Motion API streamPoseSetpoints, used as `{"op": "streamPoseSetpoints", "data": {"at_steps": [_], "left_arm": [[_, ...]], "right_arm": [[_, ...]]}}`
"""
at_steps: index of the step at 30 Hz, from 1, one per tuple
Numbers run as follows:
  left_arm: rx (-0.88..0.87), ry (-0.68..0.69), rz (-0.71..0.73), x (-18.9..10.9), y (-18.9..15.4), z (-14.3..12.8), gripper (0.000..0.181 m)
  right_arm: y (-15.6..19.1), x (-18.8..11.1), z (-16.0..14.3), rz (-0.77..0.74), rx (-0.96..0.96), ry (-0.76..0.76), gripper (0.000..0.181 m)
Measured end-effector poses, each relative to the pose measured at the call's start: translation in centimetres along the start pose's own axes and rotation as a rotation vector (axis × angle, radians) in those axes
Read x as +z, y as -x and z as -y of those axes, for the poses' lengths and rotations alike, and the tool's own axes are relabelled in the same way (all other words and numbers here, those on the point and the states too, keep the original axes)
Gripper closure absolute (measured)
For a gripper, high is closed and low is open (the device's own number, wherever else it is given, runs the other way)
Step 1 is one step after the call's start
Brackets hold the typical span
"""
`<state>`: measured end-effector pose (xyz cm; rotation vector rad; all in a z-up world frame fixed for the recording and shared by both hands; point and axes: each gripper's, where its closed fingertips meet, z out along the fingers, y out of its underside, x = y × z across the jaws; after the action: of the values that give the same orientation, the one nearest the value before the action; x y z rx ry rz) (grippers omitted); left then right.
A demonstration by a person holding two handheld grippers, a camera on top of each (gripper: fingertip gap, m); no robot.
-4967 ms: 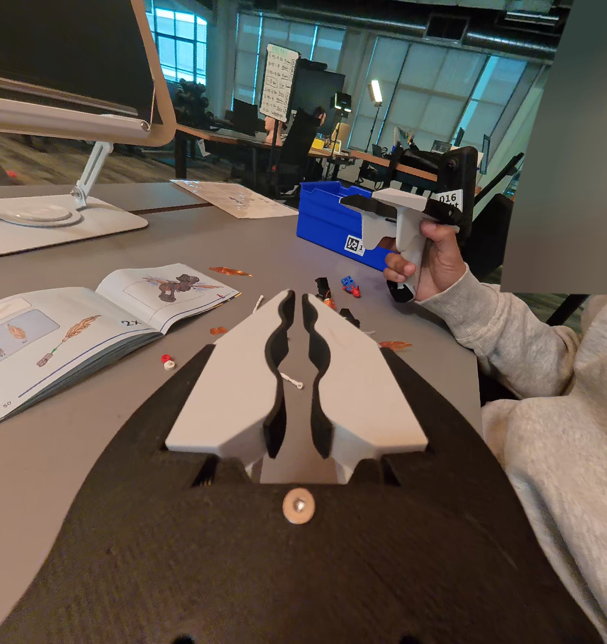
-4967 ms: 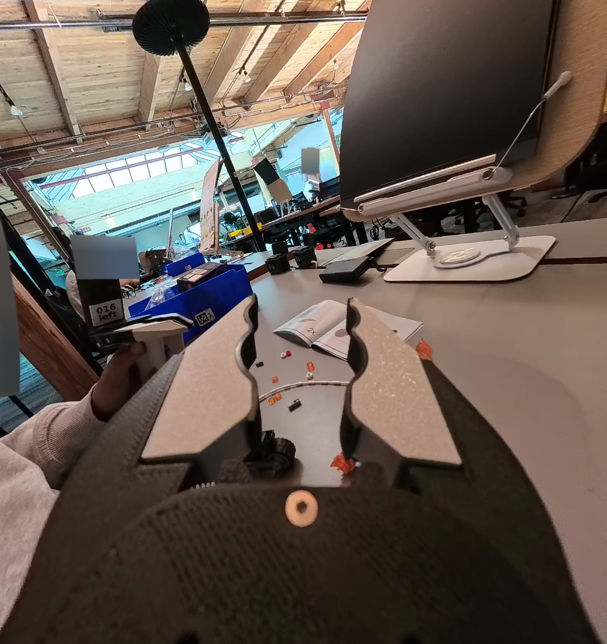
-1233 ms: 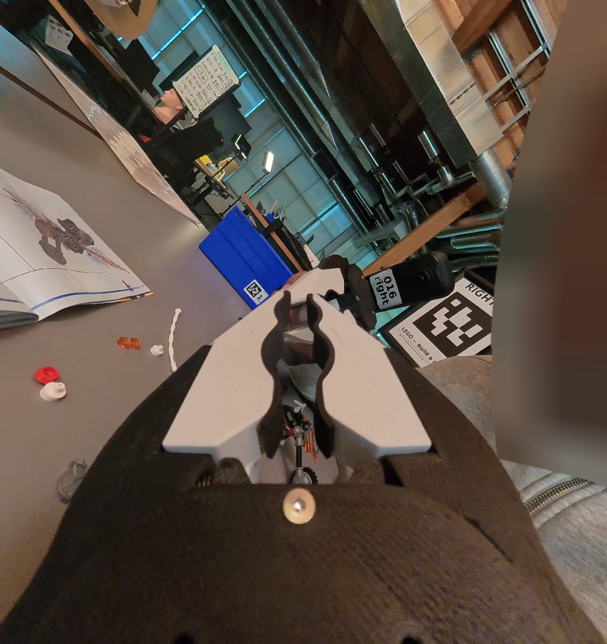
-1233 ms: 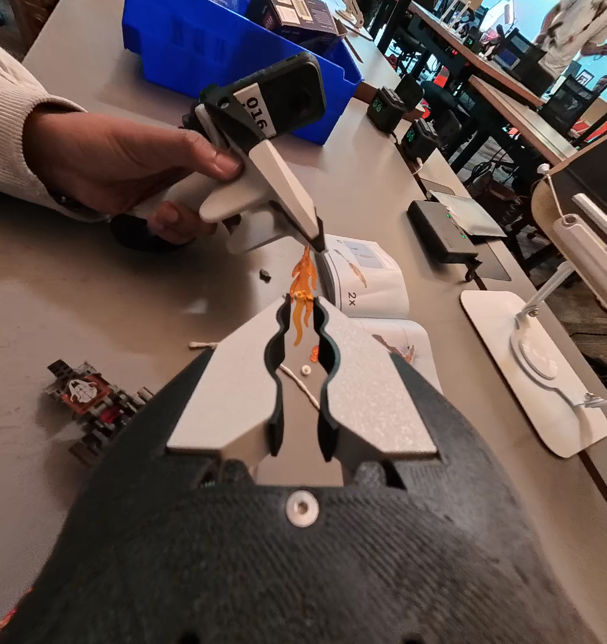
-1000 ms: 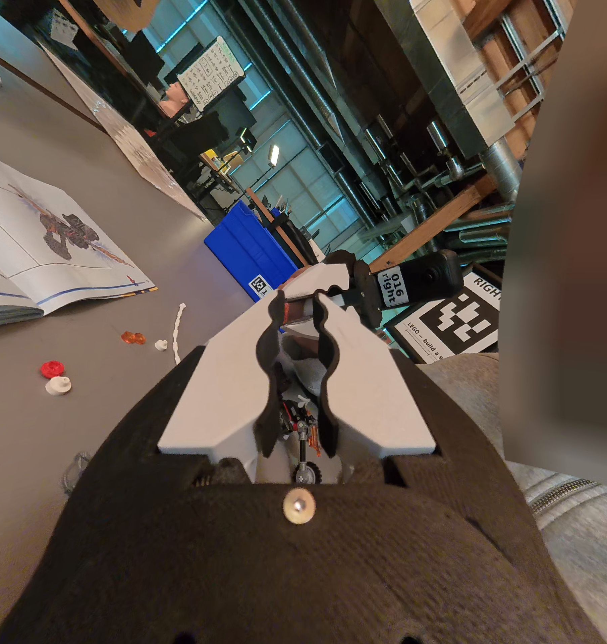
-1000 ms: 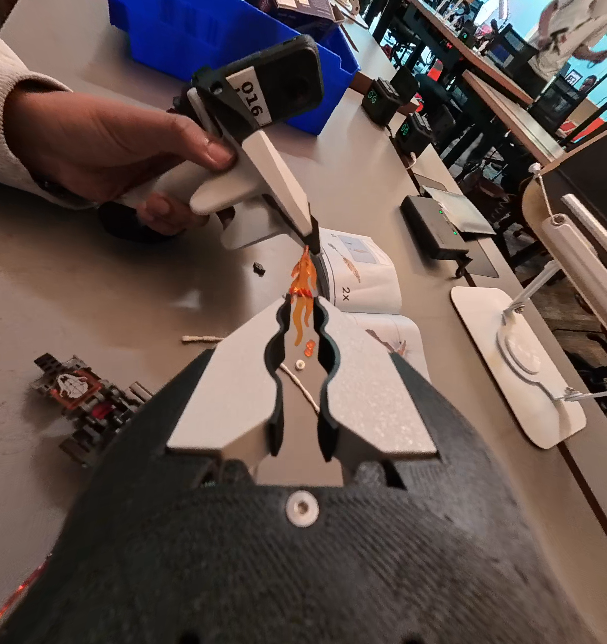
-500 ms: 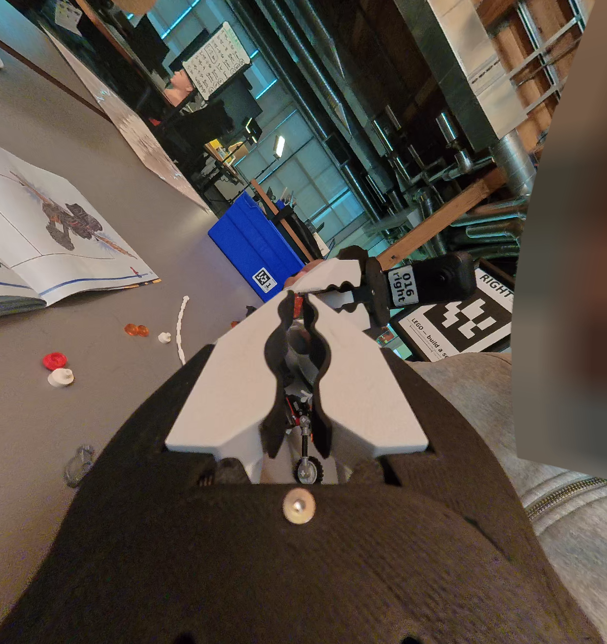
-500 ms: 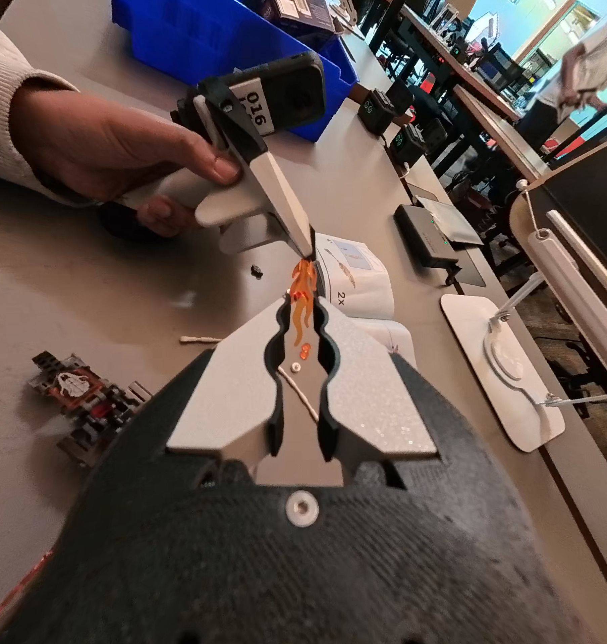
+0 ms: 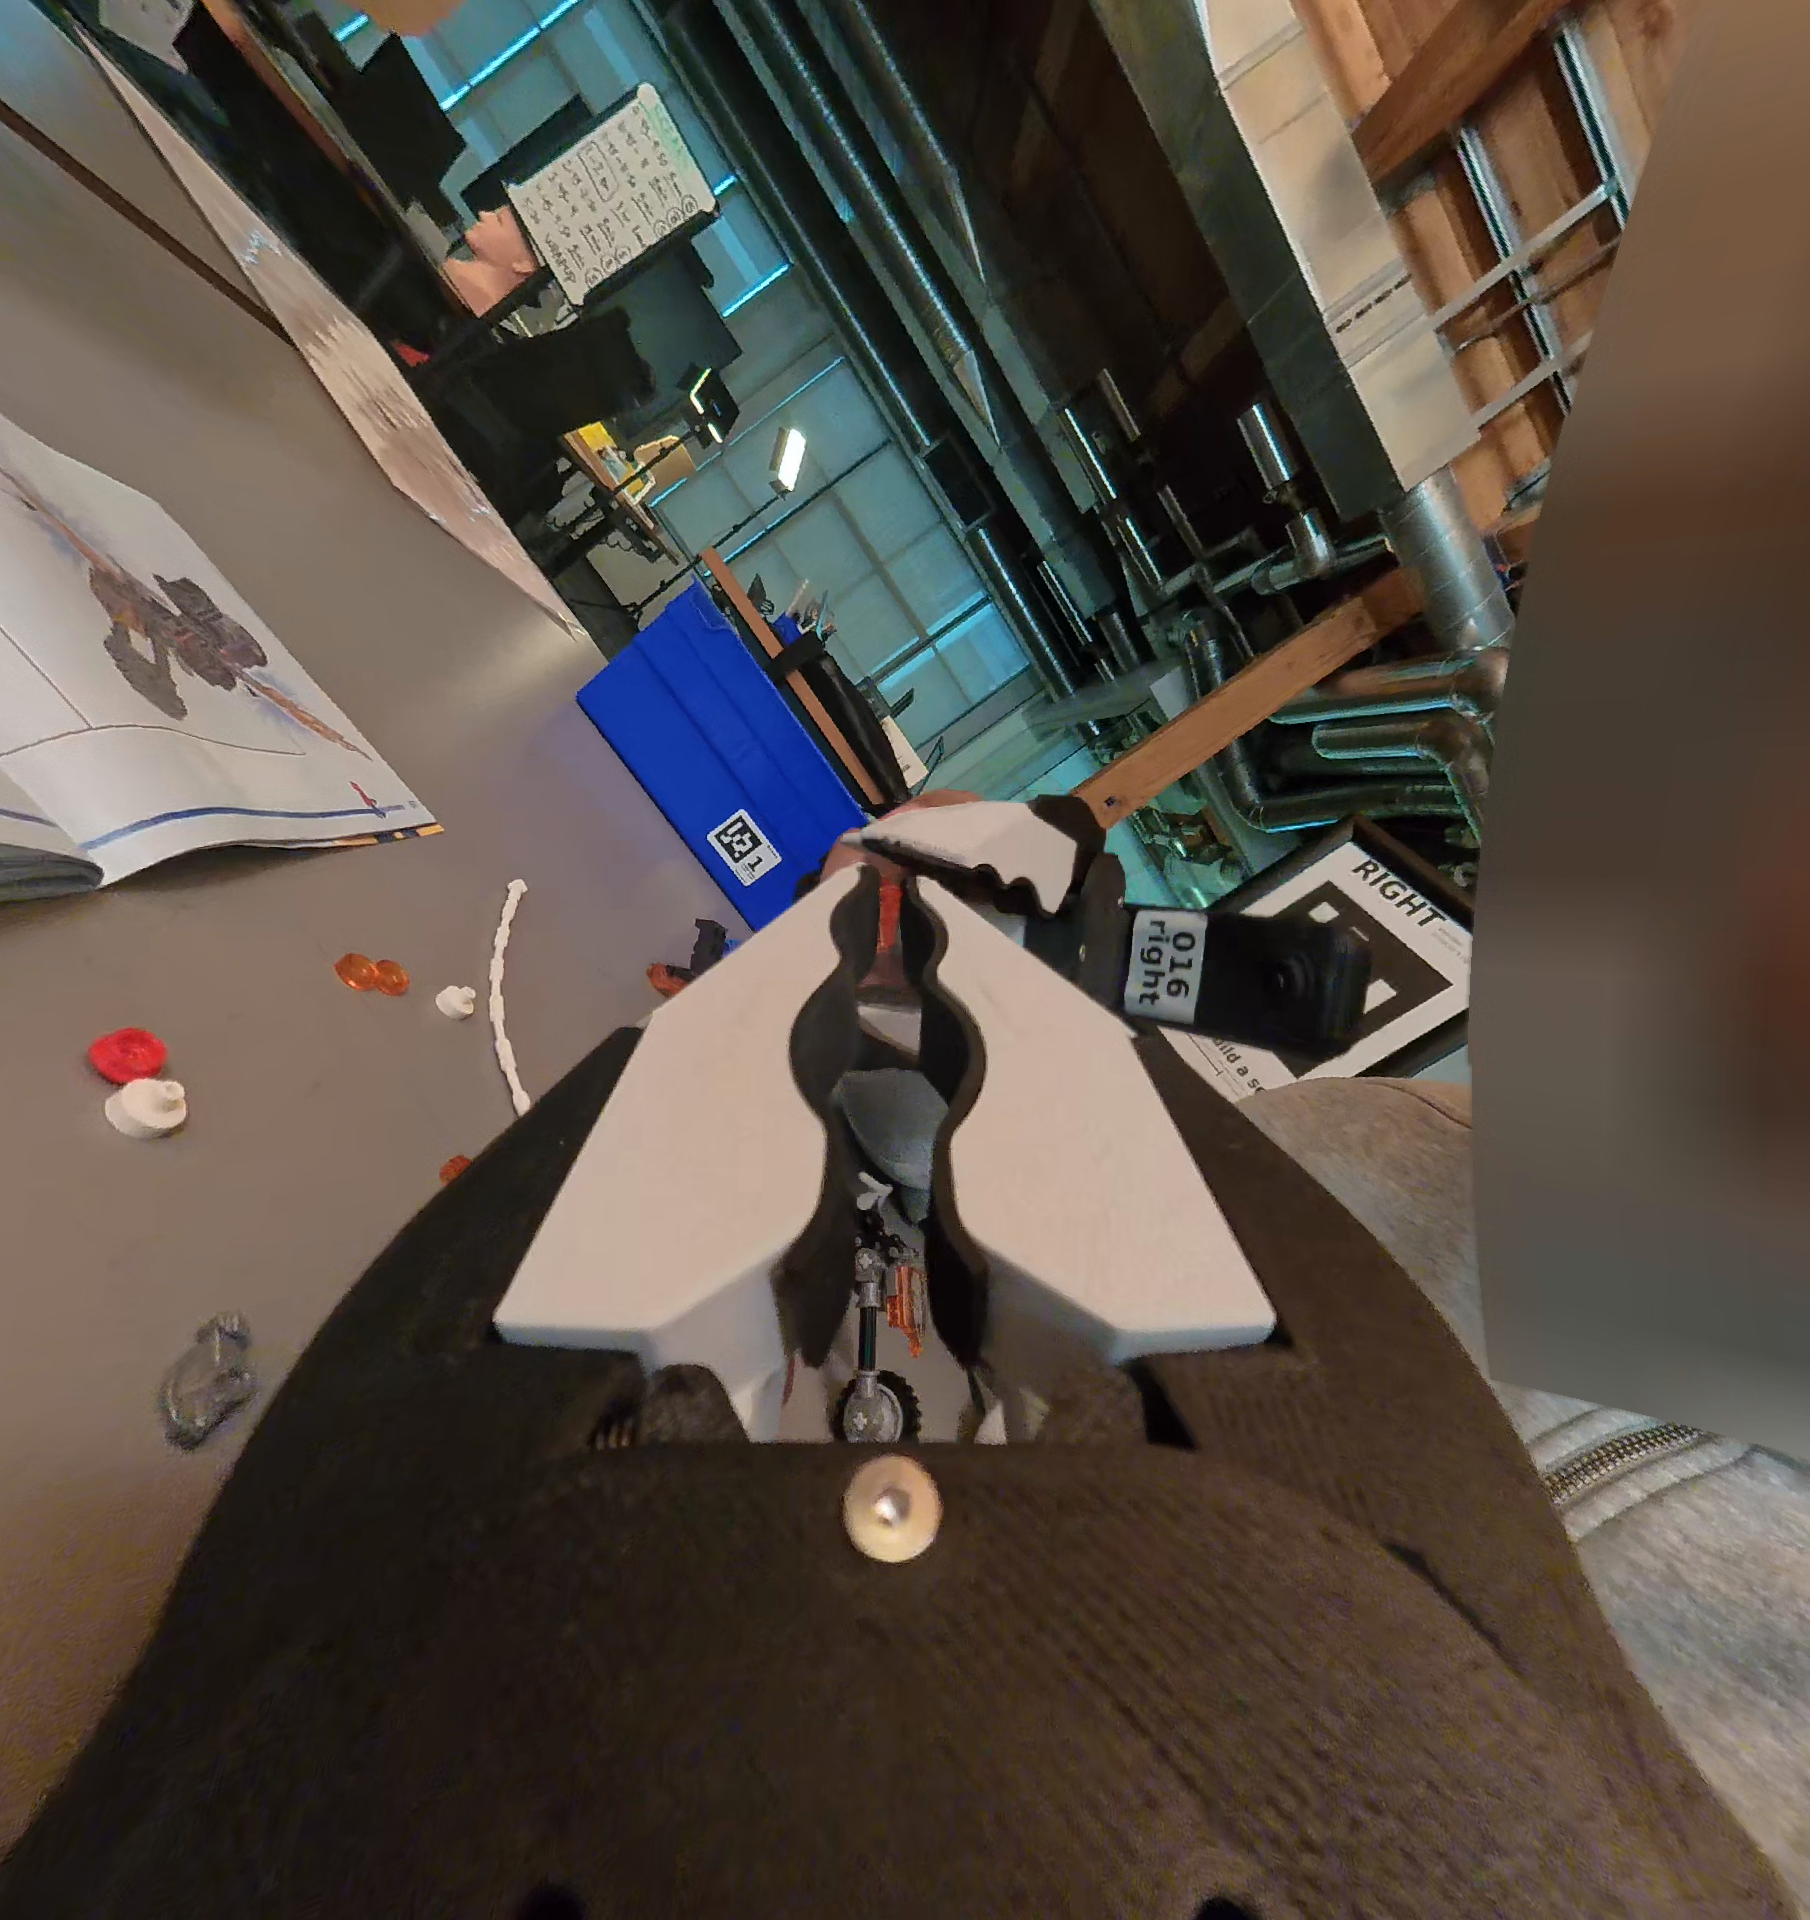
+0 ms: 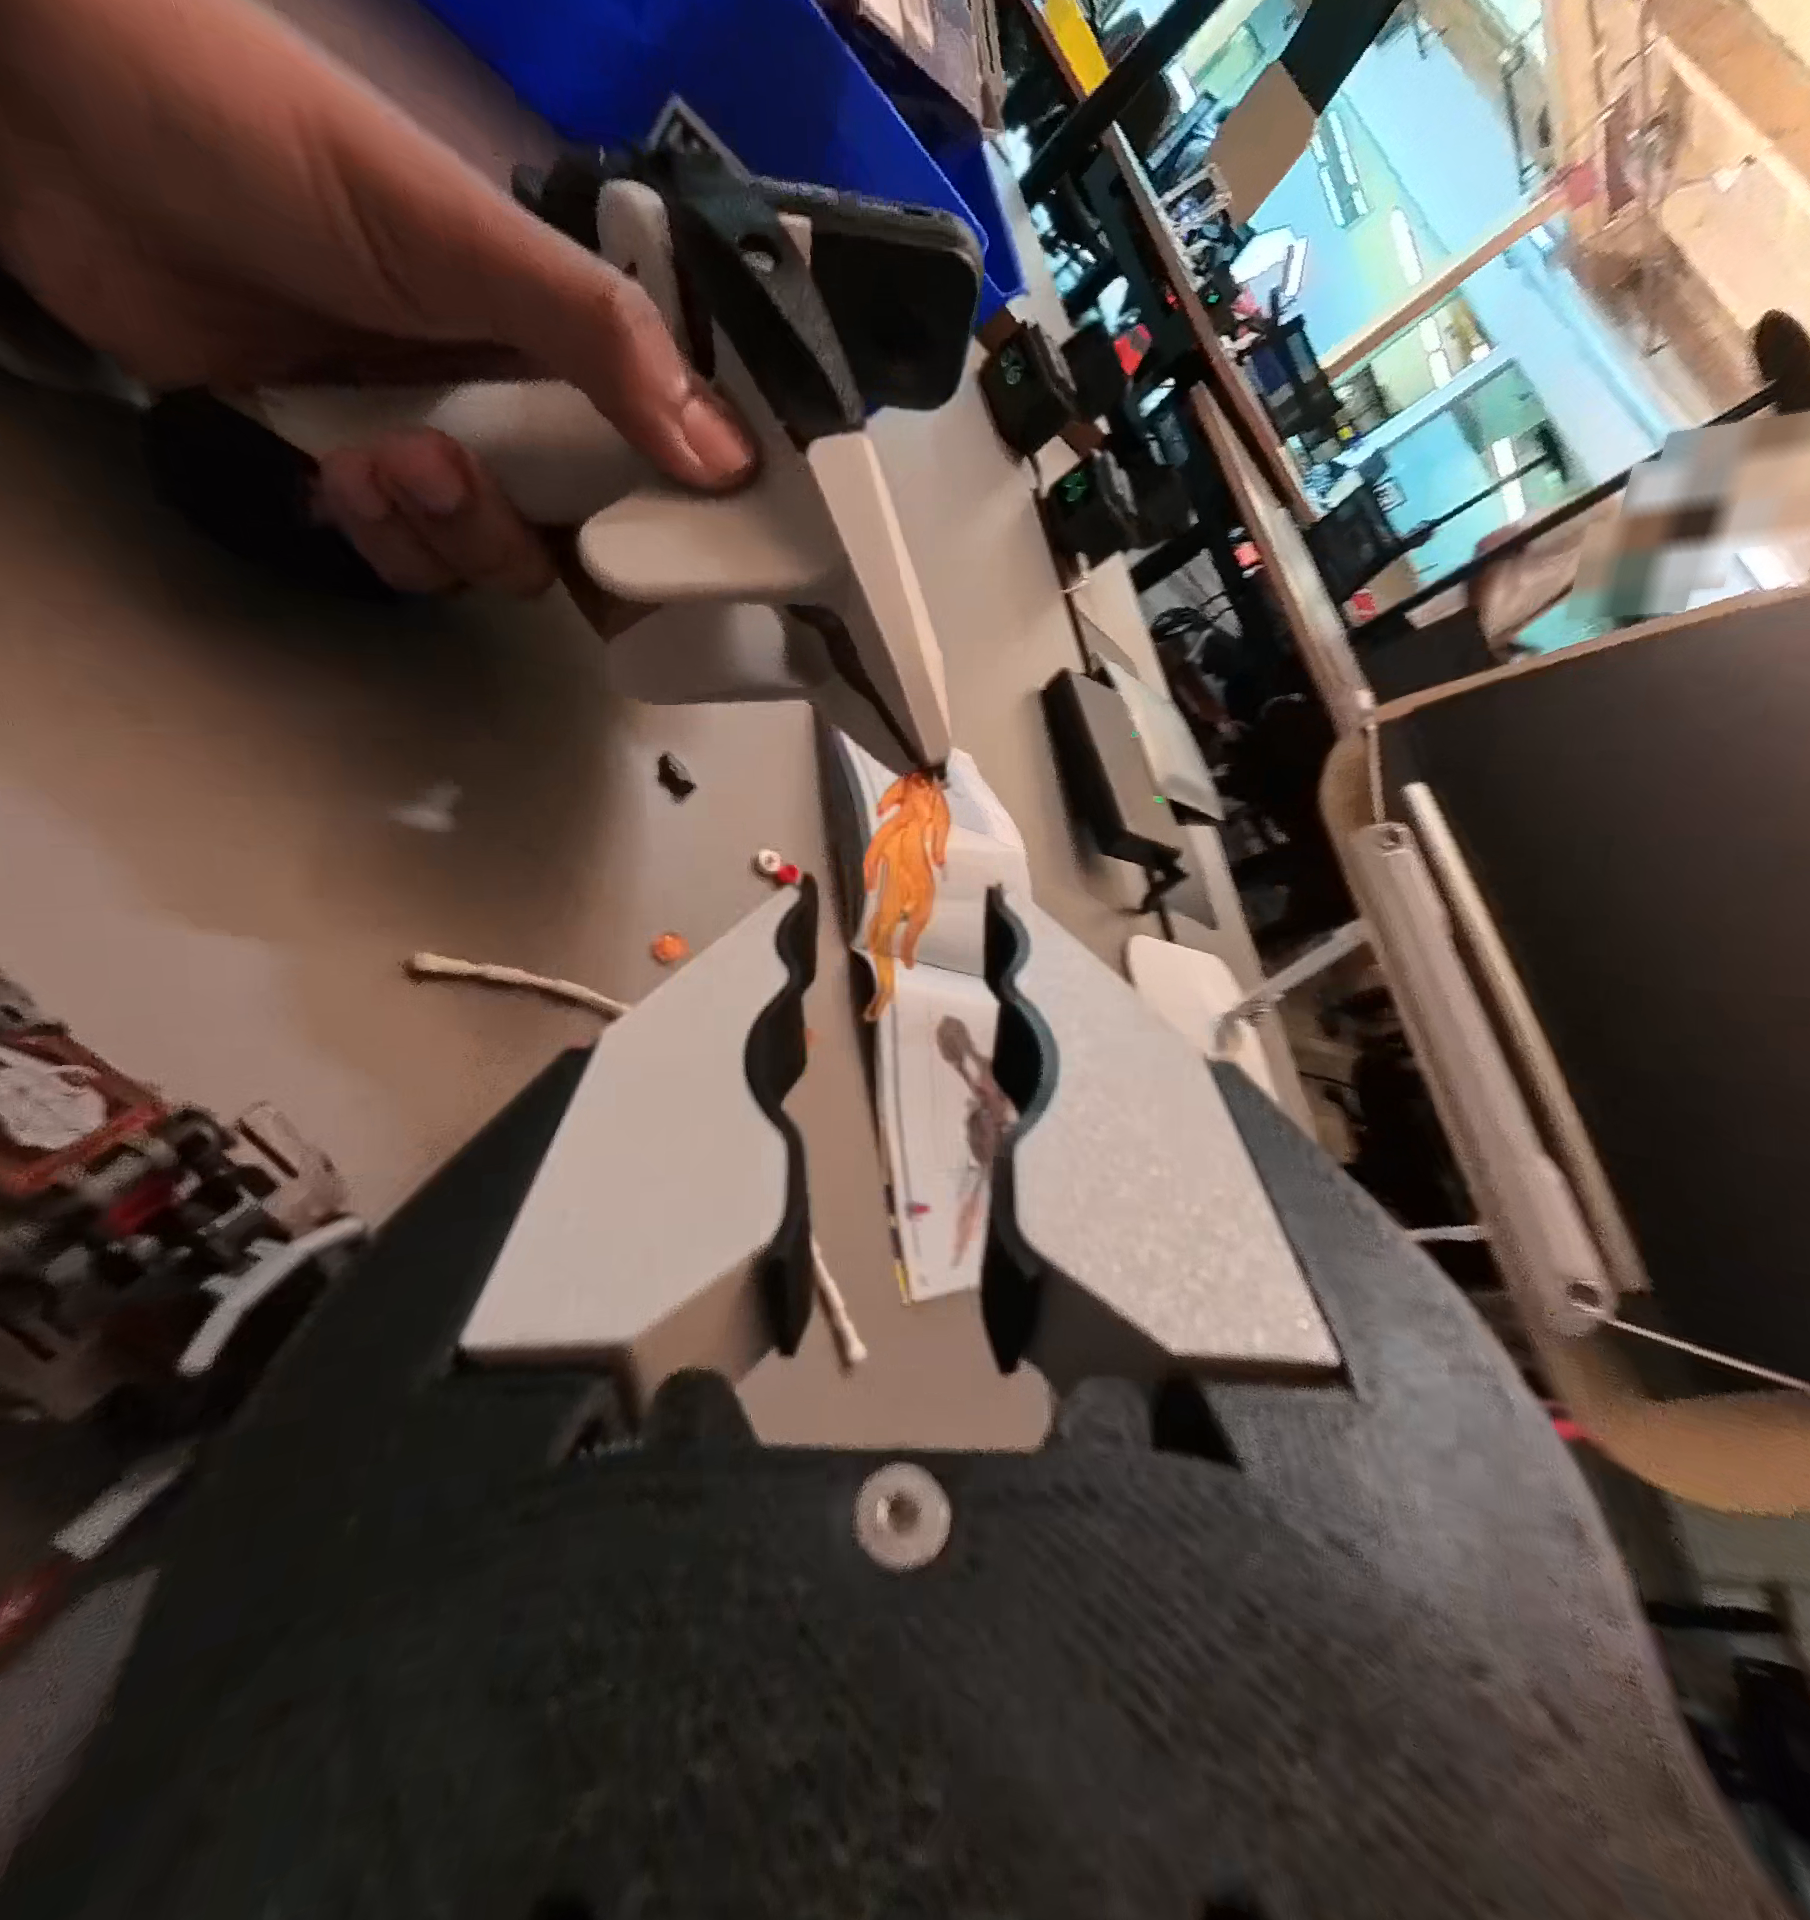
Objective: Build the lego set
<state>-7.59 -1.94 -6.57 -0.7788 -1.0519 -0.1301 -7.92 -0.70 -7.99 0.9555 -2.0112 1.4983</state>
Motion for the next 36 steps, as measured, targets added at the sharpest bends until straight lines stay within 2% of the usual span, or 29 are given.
{"op": "streamPoseSetpoints", "data": {"at_steps": [5, 9, 12, 21, 26, 30, 36], "left_arm": [[-0.009, -0.011, -0.008, -0.1, -0.1, 0.1, 0.179], [-0.015, -0.019, -0.015, -0.2, -0.1, 0.3, 0.180], [-0.014, -0.024, -0.020, -0.2, -0.2, 0.3, 0.179], [0.019, -0.036, -0.051, -0.2, -1.0, 0.6, 0.180], [0.067, -0.013, -0.069, 0.1, -1.8, 0.3, 0.180], [0.123, -0.001, -0.077, 0.3, -2.4, 0.2, 0.180], [0.227, -0.011, -0.102, 0.6, -3.7, 0.2, 0.181]], "right_arm": [[-0.4, 0.1, -0.2, -0.108, -0.181, 0.028, 0.154], [-0.6, 0.1, -0.6, -0.105, -0.152, 0.034, 0.153], [-0.7, -0.1, -0.3, -0.067, -0.034, -0.015, 0.153], [-1.6, -1.1, 1.1, 0.188, 0.581, -0.219, 0.138], [-1.5, -0.6, 0.7, 0.308, 0.863, -0.227, 0.146], [-1.2, -0.6, 1.1, 0.392, 0.986, -0.258, 0.148], [-0.5, -0.6, 1.7, 0.468, 1.041, -0.267, 0.154]]}}
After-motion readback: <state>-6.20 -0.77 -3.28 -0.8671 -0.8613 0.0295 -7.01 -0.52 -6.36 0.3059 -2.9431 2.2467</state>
